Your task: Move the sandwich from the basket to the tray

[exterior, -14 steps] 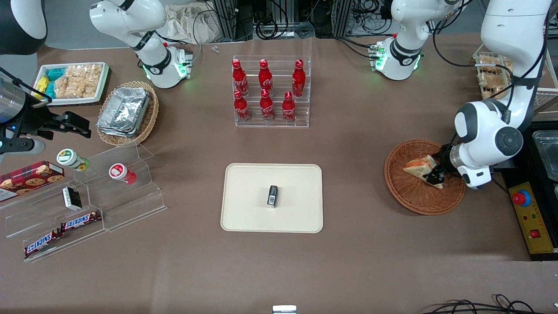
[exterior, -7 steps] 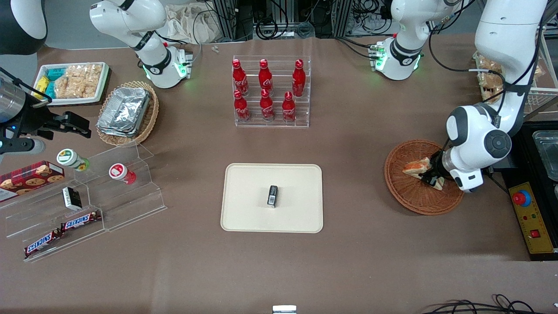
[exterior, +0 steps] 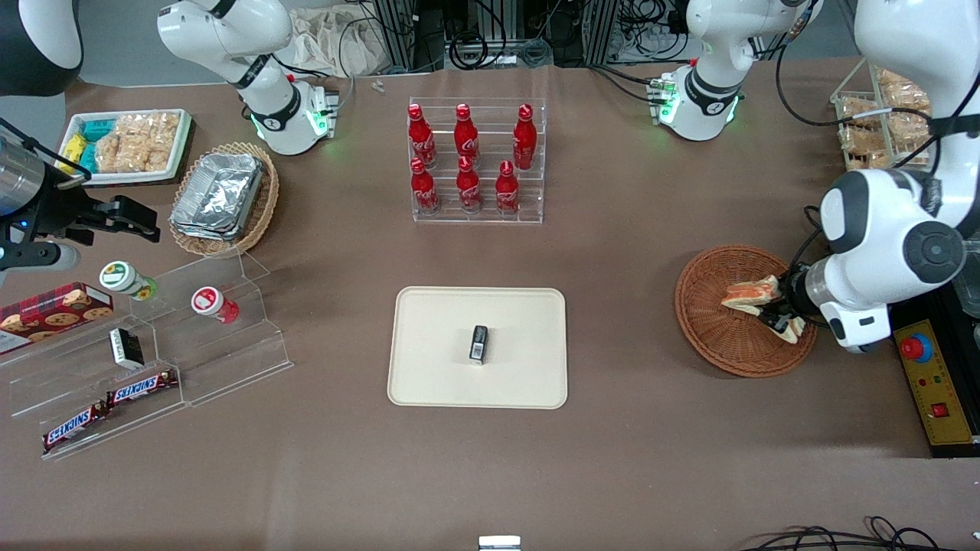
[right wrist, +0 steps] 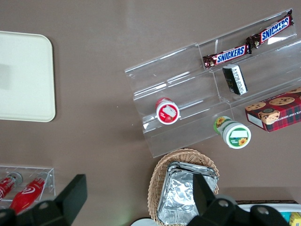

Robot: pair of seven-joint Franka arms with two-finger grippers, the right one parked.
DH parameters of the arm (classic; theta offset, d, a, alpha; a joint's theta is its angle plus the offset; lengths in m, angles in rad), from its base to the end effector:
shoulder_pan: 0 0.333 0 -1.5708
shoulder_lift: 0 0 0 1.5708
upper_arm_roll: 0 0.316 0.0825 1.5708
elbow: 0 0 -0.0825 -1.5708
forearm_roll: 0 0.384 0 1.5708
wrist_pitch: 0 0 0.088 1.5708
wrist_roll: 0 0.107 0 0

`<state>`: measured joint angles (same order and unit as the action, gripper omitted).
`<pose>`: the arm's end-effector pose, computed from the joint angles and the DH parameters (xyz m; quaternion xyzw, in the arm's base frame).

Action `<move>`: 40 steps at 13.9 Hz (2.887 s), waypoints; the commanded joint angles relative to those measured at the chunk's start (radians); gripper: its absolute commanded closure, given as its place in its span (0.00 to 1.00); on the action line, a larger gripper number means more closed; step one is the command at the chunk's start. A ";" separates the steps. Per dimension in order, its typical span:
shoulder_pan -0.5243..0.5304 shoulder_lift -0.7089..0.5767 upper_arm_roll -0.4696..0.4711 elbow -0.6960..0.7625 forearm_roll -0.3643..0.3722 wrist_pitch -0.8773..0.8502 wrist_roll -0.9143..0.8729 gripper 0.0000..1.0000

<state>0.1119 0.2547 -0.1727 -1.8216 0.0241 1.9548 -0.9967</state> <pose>0.6089 -0.0297 0.3895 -0.8926 -0.4469 0.0562 0.0202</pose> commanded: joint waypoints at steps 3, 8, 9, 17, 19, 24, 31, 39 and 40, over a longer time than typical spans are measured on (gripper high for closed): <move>-0.004 0.075 -0.199 0.313 0.081 -0.243 0.150 1.00; -0.004 0.278 -0.494 0.378 0.226 -0.229 0.196 1.00; -0.008 0.361 -0.540 0.425 0.273 -0.229 0.232 1.00; -0.356 0.704 -0.395 0.622 0.419 -0.060 0.228 1.00; -0.377 0.733 -0.387 0.622 0.419 -0.060 0.230 1.00; -0.368 0.716 -0.386 0.624 0.421 -0.060 0.236 0.00; -0.276 0.511 -0.389 0.619 0.407 -0.189 0.248 0.00; 0.083 0.207 -0.401 0.588 0.203 -0.453 0.579 0.00; 0.135 0.183 -0.403 0.572 0.197 -0.483 0.614 0.00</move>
<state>0.1697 0.5113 -0.5651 -1.1768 0.2508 1.5111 -0.4480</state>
